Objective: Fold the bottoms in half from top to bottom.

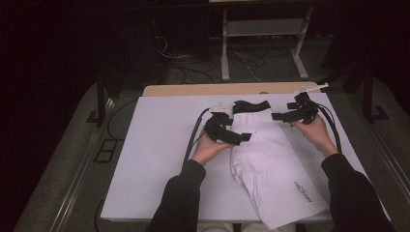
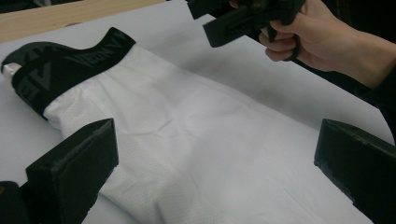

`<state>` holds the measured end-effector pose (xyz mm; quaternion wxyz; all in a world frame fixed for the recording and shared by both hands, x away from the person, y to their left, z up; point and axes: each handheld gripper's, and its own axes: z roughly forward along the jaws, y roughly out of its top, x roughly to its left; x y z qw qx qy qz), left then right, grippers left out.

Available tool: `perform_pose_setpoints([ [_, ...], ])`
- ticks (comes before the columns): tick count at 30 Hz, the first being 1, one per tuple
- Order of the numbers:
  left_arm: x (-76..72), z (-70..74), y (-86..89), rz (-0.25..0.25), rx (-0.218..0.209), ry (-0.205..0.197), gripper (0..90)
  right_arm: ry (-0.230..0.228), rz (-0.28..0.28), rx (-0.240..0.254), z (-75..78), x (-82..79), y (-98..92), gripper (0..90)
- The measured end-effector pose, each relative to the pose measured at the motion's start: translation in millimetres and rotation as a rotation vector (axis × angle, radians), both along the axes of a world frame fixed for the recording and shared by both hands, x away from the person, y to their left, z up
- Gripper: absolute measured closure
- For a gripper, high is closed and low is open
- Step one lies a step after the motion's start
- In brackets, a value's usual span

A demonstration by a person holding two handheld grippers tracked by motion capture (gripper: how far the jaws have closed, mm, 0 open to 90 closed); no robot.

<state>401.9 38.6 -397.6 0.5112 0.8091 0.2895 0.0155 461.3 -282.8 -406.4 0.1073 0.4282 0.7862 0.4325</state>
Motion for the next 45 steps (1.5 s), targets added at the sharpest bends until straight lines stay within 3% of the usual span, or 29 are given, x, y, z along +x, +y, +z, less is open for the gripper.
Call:
perform_pose_setpoints([
  [16,36.0,-2.5,10.6,0.056,0.018,0.047,0.0,0.028,-0.005,0.004,0.2,-0.5,0.8,0.0],
  [30,59.6,-6.5,10.7,0.074,0.032,0.082,0.0,0.04,-0.022,0.005,-1.1,3.1,-3.4,0.0],
  [36,69.1,-10.9,8.7,0.086,0.045,0.1,0.0,0.073,-0.034,0.017,-5.4,7.2,-8.3,0.0],
  [45,81.6,-25.2,14.7,0.129,0.024,0.148,0.0,0.116,-0.051,0.006,-8.3,18.3,-11.6,0.0],
])
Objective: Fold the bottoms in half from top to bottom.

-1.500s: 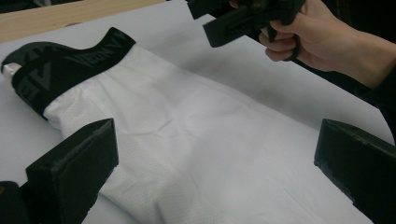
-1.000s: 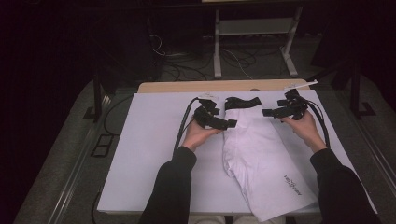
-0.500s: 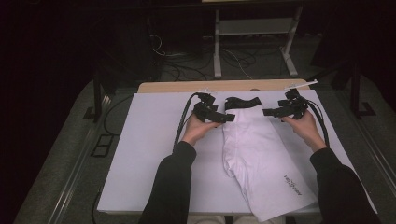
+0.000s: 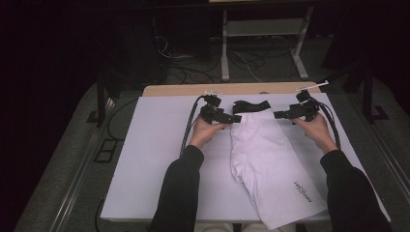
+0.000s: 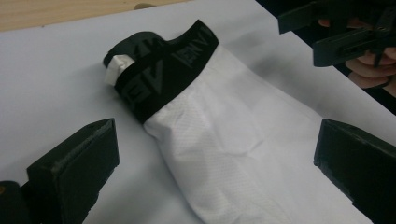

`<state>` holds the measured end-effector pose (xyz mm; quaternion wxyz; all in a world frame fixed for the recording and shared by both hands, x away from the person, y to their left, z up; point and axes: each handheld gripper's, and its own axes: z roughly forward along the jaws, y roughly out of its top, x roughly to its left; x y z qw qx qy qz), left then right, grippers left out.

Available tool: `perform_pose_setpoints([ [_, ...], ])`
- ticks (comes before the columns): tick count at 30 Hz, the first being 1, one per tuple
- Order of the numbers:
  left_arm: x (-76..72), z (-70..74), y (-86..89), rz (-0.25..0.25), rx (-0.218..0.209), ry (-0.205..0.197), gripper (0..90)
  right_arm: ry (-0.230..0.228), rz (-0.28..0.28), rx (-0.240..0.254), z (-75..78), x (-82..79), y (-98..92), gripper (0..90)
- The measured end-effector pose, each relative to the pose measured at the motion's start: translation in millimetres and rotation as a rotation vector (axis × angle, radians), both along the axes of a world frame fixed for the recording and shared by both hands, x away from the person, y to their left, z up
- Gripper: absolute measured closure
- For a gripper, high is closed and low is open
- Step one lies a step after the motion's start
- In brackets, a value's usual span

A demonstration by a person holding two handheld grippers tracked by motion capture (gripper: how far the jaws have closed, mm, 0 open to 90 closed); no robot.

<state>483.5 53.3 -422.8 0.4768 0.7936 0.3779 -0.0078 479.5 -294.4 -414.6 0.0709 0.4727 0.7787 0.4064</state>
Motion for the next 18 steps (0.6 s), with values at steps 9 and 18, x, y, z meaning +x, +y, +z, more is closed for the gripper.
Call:
perform_pose_setpoints([
  [9,9.8,-11.3,4.8,0.026,-0.012,0.034,0.0,0.058,0.001,-0.028,-3.0,12.8,3.7,0.5],
  [18,13.0,-20.6,-0.1,0.025,-0.007,0.068,0.0,0.107,-0.005,-0.066,-8.4,19.8,10.5,7.7],
])
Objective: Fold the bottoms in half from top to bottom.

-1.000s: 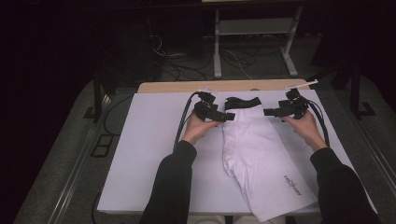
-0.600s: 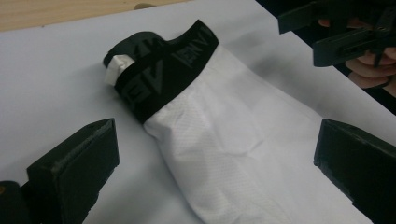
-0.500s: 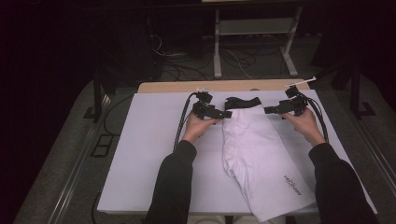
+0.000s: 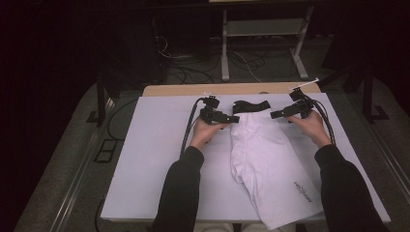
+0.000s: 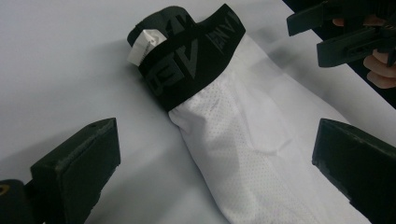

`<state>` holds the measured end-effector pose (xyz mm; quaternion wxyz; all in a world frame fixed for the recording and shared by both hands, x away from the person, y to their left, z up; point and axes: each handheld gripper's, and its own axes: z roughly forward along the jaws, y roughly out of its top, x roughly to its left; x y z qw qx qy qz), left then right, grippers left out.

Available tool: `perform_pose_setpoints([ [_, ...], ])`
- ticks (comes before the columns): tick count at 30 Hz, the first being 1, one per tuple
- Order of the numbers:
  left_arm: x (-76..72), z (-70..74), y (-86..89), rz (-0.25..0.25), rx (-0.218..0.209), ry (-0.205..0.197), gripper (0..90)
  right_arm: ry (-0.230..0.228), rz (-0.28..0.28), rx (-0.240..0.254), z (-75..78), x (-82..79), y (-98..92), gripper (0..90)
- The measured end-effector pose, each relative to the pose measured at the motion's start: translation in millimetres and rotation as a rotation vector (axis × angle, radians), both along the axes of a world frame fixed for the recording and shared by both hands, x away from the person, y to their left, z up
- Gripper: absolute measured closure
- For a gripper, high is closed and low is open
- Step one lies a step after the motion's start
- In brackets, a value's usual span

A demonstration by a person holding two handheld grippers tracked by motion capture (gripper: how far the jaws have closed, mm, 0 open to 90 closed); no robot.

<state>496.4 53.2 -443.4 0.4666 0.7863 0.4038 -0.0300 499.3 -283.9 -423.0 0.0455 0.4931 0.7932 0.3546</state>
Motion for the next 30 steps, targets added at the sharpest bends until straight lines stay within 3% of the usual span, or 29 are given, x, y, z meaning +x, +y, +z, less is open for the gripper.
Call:
perform_pose_setpoints([
  [8,2.1,-4.9,-7.9,-0.006,0.009,0.014,3.8,0.034,-0.001,0.015,-6.5,2.8,1.6,13.5],
  [13,3.1,-8.2,-10.6,0.005,-0.021,0.029,8.9,0.049,-0.007,0.012,-9.5,4.0,0.5,15.4],
  [30,5.9,-20.3,-14.5,0.003,-0.053,0.066,23.8,0.085,0.015,0.083,-24.8,7.8,0.6,38.2],
])
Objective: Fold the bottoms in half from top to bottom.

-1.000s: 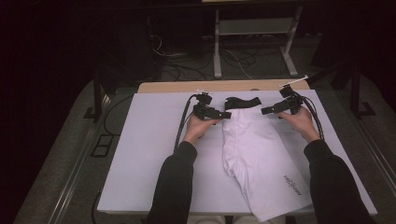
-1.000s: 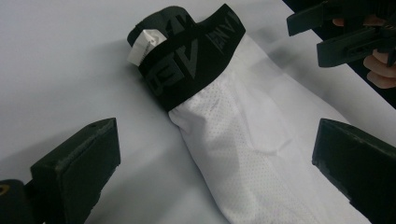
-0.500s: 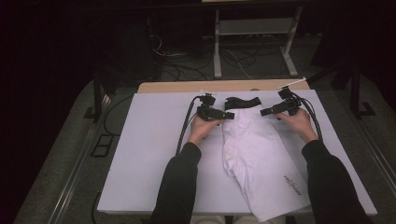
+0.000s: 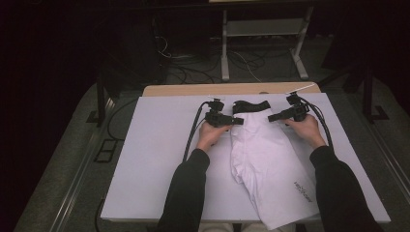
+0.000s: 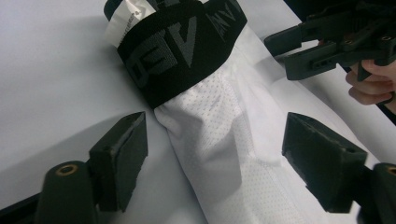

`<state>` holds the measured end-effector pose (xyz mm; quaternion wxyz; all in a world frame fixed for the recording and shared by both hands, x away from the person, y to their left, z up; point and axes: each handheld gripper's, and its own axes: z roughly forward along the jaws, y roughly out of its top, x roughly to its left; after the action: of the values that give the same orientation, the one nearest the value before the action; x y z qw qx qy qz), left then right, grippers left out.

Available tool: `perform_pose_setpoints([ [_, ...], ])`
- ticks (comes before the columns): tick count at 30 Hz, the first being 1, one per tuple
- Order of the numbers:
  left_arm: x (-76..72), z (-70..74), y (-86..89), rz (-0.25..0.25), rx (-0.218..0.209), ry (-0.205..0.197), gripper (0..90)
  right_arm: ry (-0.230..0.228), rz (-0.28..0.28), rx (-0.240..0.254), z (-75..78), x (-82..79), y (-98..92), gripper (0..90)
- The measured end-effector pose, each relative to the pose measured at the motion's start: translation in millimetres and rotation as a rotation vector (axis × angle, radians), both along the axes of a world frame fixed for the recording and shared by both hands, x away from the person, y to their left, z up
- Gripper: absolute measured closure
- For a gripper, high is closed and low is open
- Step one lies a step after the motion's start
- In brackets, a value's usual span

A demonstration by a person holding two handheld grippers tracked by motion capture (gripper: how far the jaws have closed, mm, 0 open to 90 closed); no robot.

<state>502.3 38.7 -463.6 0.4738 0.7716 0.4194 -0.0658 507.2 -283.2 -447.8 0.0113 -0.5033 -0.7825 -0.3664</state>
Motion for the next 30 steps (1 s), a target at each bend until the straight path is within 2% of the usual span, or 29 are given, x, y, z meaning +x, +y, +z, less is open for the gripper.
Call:
perform_pose_setpoints([
  [4,0.0,-0.7,-0.2,0.0,0.011,0.01,37.4,-0.004,-0.006,0.032,-3.2,-2.6,0.6,47.4],
  [6,0.1,-1.5,-0.9,0.006,0.017,0.016,46.6,-0.012,-0.024,0.036,-4.9,-4.7,2.0,57.7],
  [9,-0.2,-2.2,-2.5,0.028,0.034,0.023,61.6,-0.024,-0.054,0.007,-6.0,-6.0,3.5,76.8],
  [11,-0.6,-2.1,-3.4,0.018,0.037,0.028,70.3,-0.03,-0.07,0.011,-6.9,-6.8,2.9,86.4],
  [13,-2.0,-0.7,-4.6,0.037,0.05,0.019,79.9,-0.036,-0.082,0.05,-6.7,-8.4,0.3,87.6],
  [14,-2.2,-0.2,-4.4,0.043,0.042,0.025,83.4,-0.039,-0.085,0.066,-6.1,-9.2,-1.3,87.9],
  [19,-4.4,7.1,-3.2,0.05,-0.009,0.053,86.4,-0.063,-0.076,0.187,0.5,-15.7,-13.7,88.2],
  [22,-6.5,13.4,-3.3,0.049,-0.035,0.056,86.6,-0.078,-0.058,0.19,5.7,-18.9,-18.1,88.2],
  [28,-11.3,22.3,-5.4,0.053,-0.049,0.058,86.6,-0.099,-0.03,0.226,14.3,-24.2,-23.2,88.2],
  [30,-13.7,24.2,-6.2,0.053,-0.066,0.057,86.6,-0.109,-0.025,0.23,16.3,-26.6,-23.8,88.2],
])
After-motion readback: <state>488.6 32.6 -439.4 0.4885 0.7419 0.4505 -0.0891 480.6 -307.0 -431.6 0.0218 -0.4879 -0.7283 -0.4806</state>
